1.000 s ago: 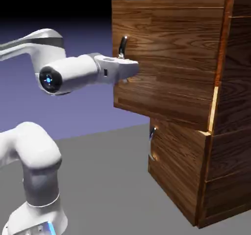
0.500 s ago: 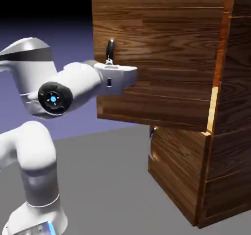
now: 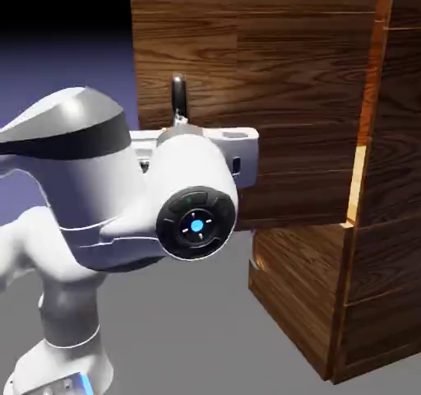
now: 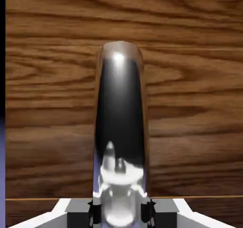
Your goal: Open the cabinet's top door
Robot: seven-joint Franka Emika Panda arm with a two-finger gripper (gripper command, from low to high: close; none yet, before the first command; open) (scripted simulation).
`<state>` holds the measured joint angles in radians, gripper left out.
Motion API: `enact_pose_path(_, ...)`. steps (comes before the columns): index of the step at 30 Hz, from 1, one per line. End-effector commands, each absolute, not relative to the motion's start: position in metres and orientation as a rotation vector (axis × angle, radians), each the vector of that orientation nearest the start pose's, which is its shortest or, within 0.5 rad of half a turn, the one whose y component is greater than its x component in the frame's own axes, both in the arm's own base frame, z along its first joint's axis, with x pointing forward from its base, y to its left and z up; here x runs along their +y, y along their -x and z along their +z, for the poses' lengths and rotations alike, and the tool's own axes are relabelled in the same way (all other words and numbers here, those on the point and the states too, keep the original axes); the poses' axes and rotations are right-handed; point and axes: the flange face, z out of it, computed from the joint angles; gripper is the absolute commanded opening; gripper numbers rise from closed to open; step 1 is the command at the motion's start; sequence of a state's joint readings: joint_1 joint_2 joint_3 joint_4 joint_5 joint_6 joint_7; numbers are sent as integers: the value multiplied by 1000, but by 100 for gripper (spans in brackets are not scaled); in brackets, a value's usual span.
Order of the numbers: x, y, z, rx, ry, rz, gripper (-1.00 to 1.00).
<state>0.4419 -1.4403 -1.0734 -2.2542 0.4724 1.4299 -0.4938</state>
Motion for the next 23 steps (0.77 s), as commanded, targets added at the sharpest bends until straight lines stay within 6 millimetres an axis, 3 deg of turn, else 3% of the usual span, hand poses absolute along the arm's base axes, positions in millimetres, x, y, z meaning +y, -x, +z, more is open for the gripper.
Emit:
enact_pose_path(1,-311,-170,581,-486,1547,-751,-100)
enact_pose_path(3,-323,-175,580,-518,1535,-714,-100)
enact_pose_path(10,-321,-174,580,-515,1538,-718,-100)
enact_pose_path(15,-348,-183,581,-575,1503,-656,-100)
enact_pose_path(16,-348,-183,581,-575,1503,-656,100)
enact_pose_path(17,-348,-183,581,-575,1503,-656,100)
enact_pose_path(22,-398,-181,581,-575,1503,-657,100)
enact_pose_path(23,-398,-181,581,-575,1503,-657,100)
